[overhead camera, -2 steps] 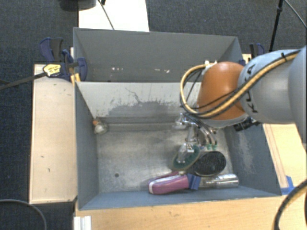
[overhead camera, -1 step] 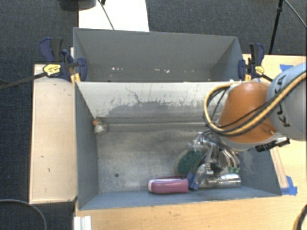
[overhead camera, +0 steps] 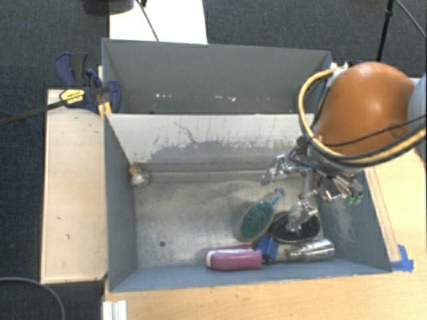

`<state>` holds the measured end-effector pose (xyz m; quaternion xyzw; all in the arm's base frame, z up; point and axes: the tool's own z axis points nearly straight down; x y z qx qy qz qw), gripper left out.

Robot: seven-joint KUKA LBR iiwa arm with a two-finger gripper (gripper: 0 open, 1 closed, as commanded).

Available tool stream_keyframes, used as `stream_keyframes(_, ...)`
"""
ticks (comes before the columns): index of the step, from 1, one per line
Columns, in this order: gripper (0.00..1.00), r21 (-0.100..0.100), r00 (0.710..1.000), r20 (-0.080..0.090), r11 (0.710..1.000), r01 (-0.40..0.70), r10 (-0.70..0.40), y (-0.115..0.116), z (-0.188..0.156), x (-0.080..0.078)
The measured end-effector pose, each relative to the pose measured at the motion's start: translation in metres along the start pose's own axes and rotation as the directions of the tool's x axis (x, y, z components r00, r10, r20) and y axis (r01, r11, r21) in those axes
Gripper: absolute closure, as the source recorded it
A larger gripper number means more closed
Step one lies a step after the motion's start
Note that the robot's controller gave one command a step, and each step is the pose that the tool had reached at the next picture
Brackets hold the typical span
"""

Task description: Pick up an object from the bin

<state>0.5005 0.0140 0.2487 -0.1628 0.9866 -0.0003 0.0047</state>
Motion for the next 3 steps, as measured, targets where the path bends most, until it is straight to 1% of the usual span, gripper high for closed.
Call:
stream_keyframes(1, 0.0, 0.001, 0.911, -0.011, 0.911, -0.412, 0.412, -0.018, 0.158, -0.017)
stream_keyframes(2, 1.0, 0.001, 0.912, -0.008, 0.912, -0.411, 0.411, -0.019, 0.156, -0.017)
stream_keyframes(3, 1.0, 0.001, 0.931, 0.001, 0.931, -0.365, 0.365, -0.017, 0.013, -0.003)
